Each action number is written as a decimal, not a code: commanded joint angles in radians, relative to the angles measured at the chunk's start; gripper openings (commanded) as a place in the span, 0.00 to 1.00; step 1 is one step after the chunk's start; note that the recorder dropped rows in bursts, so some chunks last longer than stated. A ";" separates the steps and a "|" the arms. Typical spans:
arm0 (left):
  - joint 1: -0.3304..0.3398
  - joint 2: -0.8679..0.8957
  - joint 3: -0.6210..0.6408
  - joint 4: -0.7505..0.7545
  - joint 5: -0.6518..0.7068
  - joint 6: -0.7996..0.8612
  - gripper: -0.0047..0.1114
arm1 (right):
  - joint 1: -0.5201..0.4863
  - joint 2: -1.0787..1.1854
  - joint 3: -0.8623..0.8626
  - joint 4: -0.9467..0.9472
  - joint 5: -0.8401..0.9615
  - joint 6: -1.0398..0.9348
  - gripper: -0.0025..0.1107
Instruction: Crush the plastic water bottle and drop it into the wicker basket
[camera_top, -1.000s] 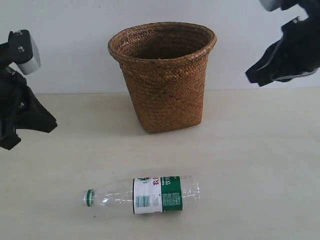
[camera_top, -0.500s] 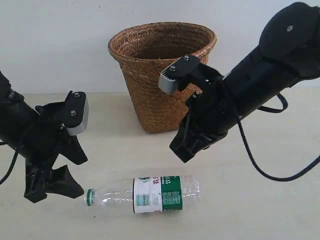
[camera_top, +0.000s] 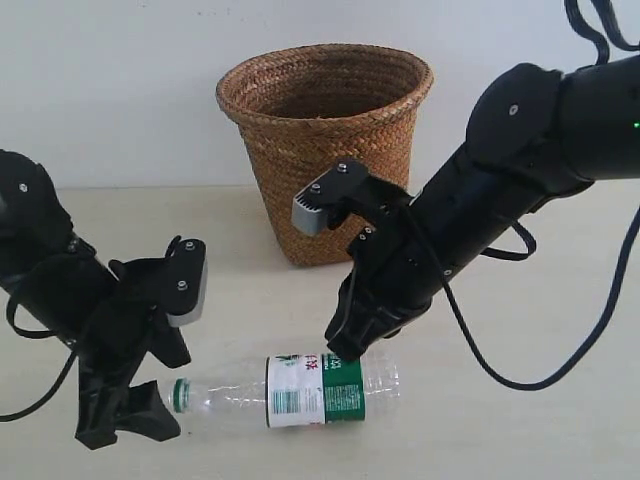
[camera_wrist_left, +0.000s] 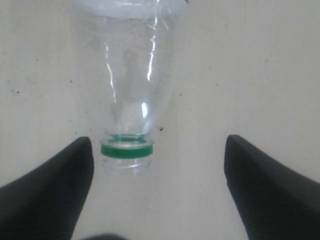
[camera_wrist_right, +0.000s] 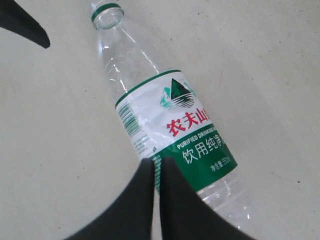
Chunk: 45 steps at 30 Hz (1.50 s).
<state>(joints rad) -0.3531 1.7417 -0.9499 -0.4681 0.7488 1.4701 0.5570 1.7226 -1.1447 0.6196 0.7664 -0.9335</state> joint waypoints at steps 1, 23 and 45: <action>-0.008 0.055 0.002 -0.005 -0.045 0.011 0.63 | 0.001 -0.001 -0.006 0.004 -0.003 0.006 0.02; -0.008 0.156 -0.002 -0.058 -0.105 0.083 0.08 | 0.055 0.072 -0.007 0.076 -0.032 0.024 0.02; -0.008 0.156 -0.002 -0.058 -0.117 0.078 0.08 | 0.102 0.333 -0.196 0.050 0.021 0.298 0.02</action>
<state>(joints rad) -0.3572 1.8983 -0.9499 -0.5153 0.6372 1.5463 0.6582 2.0195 -1.3408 0.7000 0.7964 -0.6424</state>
